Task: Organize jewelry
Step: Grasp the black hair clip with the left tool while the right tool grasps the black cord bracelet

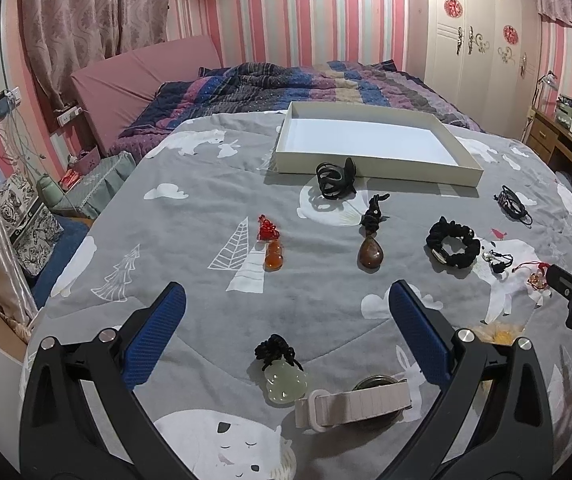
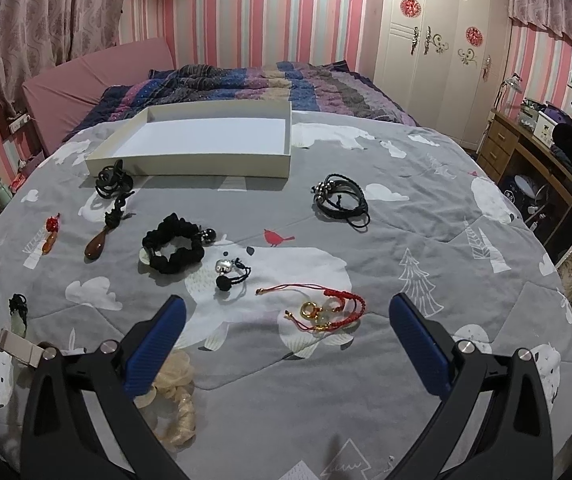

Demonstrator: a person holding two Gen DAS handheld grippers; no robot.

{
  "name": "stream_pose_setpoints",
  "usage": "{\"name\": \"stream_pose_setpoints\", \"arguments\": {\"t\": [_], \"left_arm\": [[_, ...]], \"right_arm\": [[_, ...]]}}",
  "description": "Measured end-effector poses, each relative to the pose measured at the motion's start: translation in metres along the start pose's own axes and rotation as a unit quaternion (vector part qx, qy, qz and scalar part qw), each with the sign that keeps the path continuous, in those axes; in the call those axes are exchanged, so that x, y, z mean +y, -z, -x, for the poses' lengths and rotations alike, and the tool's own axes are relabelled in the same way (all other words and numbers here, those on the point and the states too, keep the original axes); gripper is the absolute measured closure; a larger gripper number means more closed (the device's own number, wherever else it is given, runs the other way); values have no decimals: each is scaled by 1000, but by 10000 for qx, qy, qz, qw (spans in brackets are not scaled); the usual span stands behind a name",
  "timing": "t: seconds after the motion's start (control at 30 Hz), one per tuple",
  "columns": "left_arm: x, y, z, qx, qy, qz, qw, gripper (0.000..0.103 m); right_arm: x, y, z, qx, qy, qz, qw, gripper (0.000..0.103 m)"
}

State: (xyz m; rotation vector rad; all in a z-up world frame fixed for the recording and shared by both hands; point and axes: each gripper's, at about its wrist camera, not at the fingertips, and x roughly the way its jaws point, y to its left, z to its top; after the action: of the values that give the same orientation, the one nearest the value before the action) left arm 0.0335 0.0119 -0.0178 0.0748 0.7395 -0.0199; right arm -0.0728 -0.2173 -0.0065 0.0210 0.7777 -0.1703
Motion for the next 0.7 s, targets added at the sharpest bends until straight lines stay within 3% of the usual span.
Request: {"name": "stream_pose_setpoints", "arguments": {"t": [0.37,0.5,0.7], "left_arm": [[-2,-14,-17,183,27,-98,9998,3],[1,-36,-40,430,76,-94,9990,3],[-3,-70,-79,702,58,-263,9972,3]], "right_arm": [[-7,-13,-18,93,-5,-30,10000,2],[-18,-36,-25,28,-5,-49,10000,2],[-26,-81,-50,-95,326,154,9993,2]]}}
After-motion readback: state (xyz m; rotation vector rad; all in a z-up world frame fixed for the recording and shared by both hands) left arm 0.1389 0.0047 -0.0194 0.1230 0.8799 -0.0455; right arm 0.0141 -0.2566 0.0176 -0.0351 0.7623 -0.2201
